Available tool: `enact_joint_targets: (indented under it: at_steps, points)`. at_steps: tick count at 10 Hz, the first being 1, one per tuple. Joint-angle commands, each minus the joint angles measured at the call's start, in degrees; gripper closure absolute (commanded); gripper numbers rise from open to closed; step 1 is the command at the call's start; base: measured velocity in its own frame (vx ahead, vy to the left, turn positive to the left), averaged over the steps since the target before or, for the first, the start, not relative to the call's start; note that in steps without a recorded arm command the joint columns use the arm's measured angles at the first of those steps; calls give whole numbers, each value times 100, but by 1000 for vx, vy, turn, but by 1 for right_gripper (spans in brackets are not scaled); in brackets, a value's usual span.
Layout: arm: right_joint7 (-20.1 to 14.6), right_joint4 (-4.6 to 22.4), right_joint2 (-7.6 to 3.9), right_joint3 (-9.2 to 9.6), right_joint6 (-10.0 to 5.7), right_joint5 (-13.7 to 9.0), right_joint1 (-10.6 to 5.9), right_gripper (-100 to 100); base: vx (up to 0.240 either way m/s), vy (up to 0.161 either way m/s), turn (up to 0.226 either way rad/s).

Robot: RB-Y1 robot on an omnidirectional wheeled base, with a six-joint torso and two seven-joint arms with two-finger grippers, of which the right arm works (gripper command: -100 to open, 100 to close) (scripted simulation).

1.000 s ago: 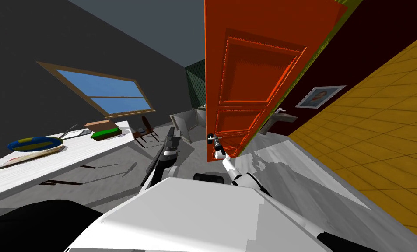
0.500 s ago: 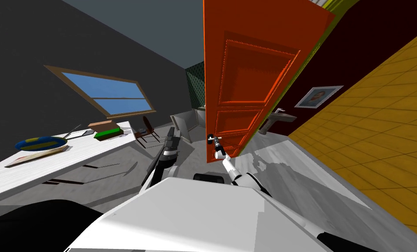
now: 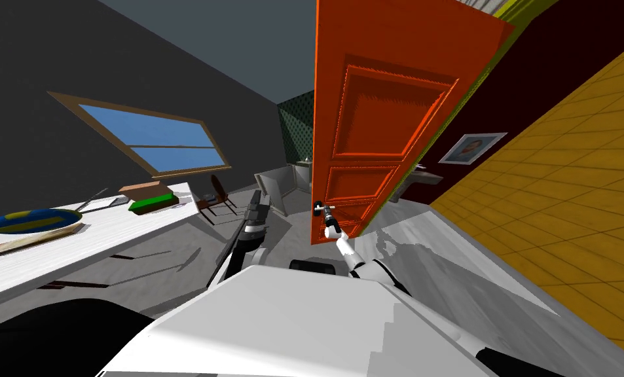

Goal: Push the door open

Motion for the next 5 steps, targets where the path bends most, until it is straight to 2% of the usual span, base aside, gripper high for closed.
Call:
enact_joint_targets:
  at_steps: [1,2,3,5]
  points:
    - [58,-7,-76,-161,-21,-31,-70,100,134,158,-62]
    - [65,-1,-81,-199,-26,-39,-73,100,133,150,-69]
    - [65,-1,-81,-199,-26,-39,-73,100,110,84,-19]
    - [88,20,-45,-339,-46,-73,-87,100,158,129,-66]
